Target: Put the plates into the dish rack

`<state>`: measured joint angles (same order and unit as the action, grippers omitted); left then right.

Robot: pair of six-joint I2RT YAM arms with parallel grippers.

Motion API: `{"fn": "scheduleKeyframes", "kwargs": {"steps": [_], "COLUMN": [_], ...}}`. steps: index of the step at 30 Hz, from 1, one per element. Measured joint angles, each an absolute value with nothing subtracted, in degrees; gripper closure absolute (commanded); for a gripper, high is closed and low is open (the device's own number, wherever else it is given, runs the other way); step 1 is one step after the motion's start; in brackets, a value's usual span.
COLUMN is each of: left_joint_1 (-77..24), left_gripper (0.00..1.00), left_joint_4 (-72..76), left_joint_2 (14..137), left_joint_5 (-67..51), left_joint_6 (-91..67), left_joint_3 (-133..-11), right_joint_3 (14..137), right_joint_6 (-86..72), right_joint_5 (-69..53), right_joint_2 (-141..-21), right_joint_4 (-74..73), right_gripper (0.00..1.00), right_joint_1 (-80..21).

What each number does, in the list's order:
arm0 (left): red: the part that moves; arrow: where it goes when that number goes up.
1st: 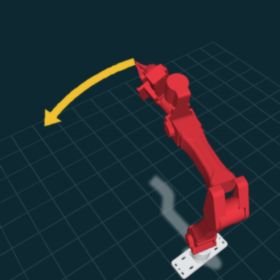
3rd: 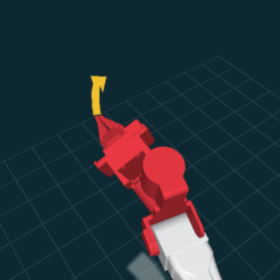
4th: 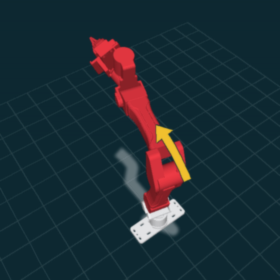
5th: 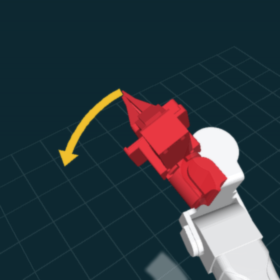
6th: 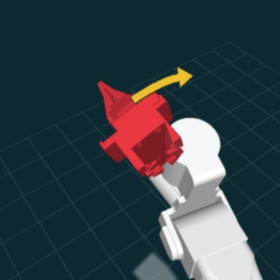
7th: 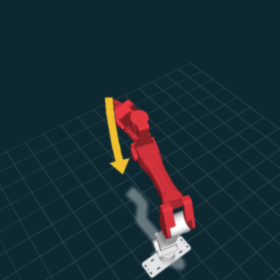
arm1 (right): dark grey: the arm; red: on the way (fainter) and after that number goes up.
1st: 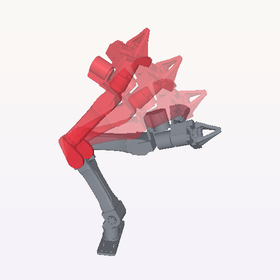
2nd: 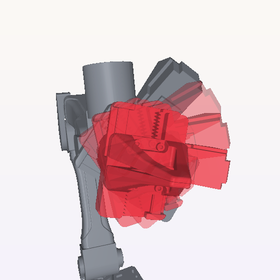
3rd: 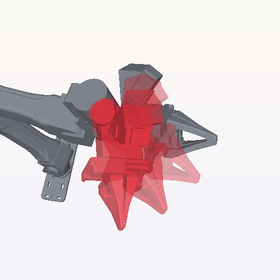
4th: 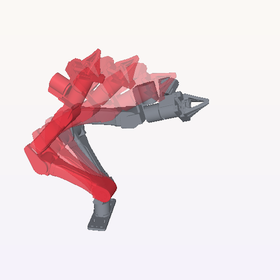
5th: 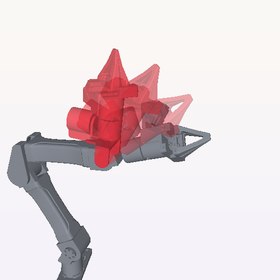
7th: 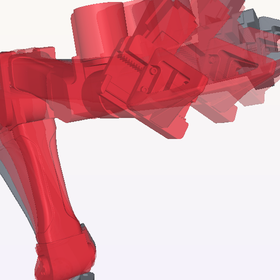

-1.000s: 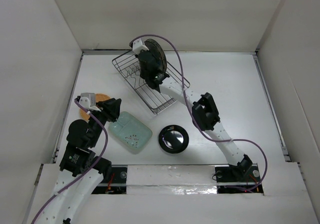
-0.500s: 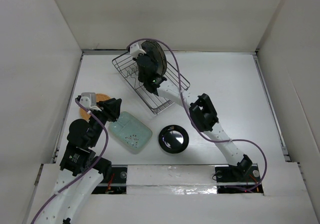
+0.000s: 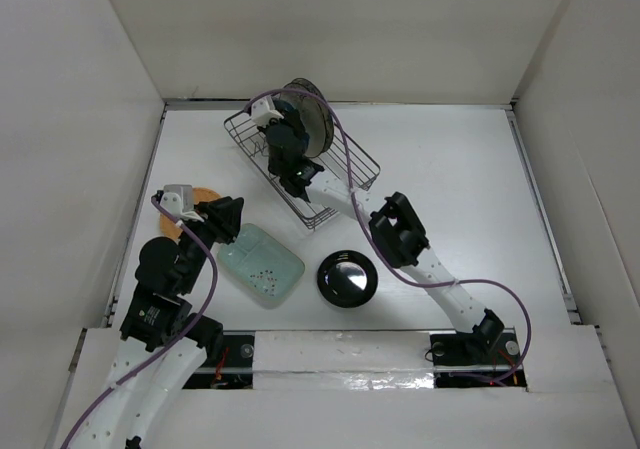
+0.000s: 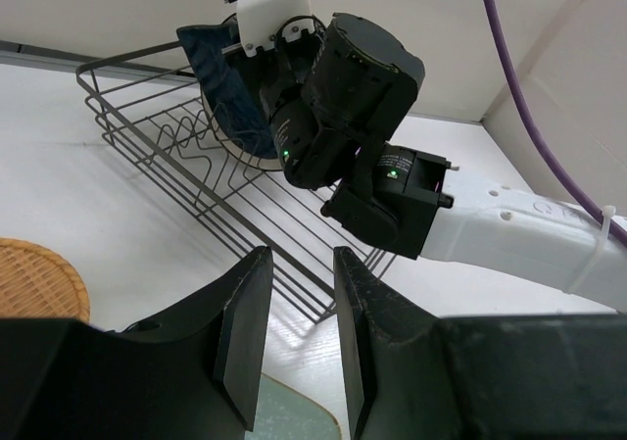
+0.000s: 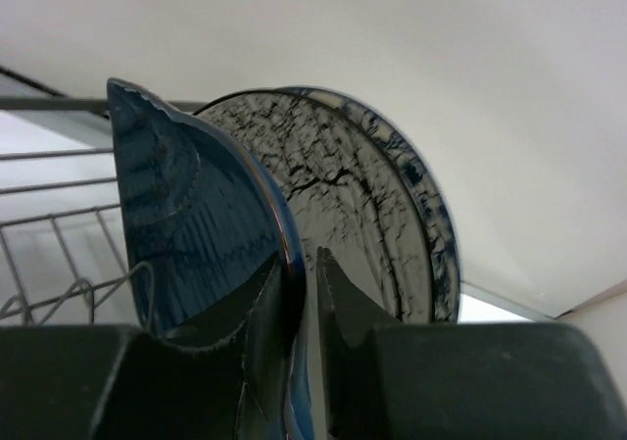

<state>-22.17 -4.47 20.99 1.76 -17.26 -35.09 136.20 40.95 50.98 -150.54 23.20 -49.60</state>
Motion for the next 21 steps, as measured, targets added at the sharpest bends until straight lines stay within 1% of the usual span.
{"fn": "scheduleKeyframes", "kwargs": {"steps": [1, 2, 9, 11, 13, 14, 15, 16, 19, 21], "left_joint_1": [-22.17, -22.17, -22.17, -22.17, -22.17, -22.17, -22.17, -22.17, -22.17, -22.04], "left_gripper": [0.72, 0.72, 0.72, 0.72, 0.72, 0.72, 0.72, 0.72, 0.73, 0.77], "left_joint_4": [-4.47, -4.47, -4.47, -4.47, -4.47, -4.47, -4.47, -4.47, -4.47, -4.47], "left_joint_2": [21.02, 21.04, 21.06, 21.1, 21.12, 21.15, 21.15, 21.17, 21.45, 21.89], "left_joint_5": [1.78, 1.8, 1.8, 1.85, 2.0, 2.04, 2.07, 2.07, 2.09, 2.0], "left_joint_6": [-17.26, -17.26, -17.26, -17.26, -17.26, -17.26, -17.26, -17.26, -17.26, -17.23], "left_joint_3": [-35.09, -35.09, -35.09, -35.09, -35.09, -35.09, -35.09, -35.09, -35.09, -35.09], "right_joint_3": [135.98, 135.92, 133.03, 132.9, 132.84, 132.51, 131.87, 130.87, 126.85, 122.45], "right_joint_6": [40.21, 39.2, 34.06, 32.64, 30.76, 29.71, 28.47, 26.85, 21.89, 18.37], "right_joint_5": [50.89, 50.78, 50.37, 50.35, 50.28, 50.09, 49.32, 48.77, 45.39, 42.22], "right_joint_2": [-150.56, -150.56, -150.54, -150.47, -150.04, -149.49, -148.51, -147.13, -140.79, -134.43], "right_joint_4": [22.87, 22.41, 19.99, 19.59, 18.68, 18.06, 16.73, 15.35, 11.22, 8.75], "right_gripper": [0.67, 0.65, 0.57, 0.54, 0.47, 0.46, 0.44, 0.41, 0.36, 0.36], "right_joint_1": [-49.63, -49.63, -49.95, -49.95, -49.95, -49.93, -49.89, -49.89, -49.91, -49.93]}}
